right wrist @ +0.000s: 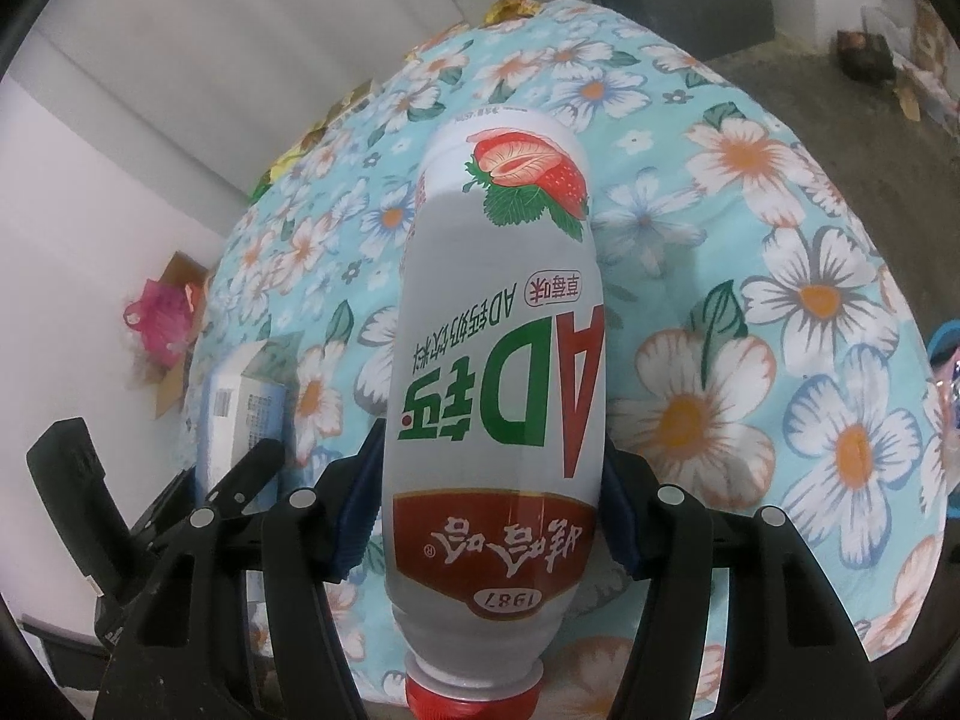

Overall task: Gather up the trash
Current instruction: 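Hold the box in the left tool and the bottle in the right tool above the bed, then carry the box and bottle over the blue wastebasket and open both tools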

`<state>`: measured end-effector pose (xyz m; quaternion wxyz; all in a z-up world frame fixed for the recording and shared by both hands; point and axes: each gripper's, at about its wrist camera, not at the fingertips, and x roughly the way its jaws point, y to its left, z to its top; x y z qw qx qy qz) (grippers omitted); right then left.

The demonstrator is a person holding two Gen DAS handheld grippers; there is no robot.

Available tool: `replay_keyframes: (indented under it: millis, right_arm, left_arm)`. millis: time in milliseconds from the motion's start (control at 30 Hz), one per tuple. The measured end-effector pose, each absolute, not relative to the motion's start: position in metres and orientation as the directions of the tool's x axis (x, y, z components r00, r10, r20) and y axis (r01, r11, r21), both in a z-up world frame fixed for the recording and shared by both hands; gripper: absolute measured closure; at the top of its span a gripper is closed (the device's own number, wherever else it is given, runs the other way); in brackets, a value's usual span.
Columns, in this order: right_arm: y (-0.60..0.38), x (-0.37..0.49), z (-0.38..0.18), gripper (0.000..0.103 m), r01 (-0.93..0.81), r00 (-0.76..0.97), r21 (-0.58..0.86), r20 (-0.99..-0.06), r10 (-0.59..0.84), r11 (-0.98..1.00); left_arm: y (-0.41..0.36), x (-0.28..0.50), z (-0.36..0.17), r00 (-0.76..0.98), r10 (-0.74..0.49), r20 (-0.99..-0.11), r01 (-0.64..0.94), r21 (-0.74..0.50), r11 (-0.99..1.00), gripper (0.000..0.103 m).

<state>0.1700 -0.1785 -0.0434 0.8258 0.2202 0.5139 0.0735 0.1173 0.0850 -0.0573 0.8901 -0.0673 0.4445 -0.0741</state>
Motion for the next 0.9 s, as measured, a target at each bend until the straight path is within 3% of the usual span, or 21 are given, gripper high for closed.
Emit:
replay_keyframes:
  millis: [600, 900]
  right_arm:
    - [-0.189, 0.16, -0.034, 0.045, 0.12, 0.49, 0.454, -0.801, 0.345, 0.883]
    - [-0.201, 0.145, -0.025, 0.045, 0.108, 0.534, 0.5, -0.759, 0.374, 0.86]
  left_arm:
    - [0.093, 0.118, -0.047, 0.626, -0.204, -0.753, 0.065, -0.21, 0.975, 0.033]
    - [0.08, 0.117, -0.013, 0.671, -0.226, -0.706, 0.121, -0.196, 0.973, 0.033]
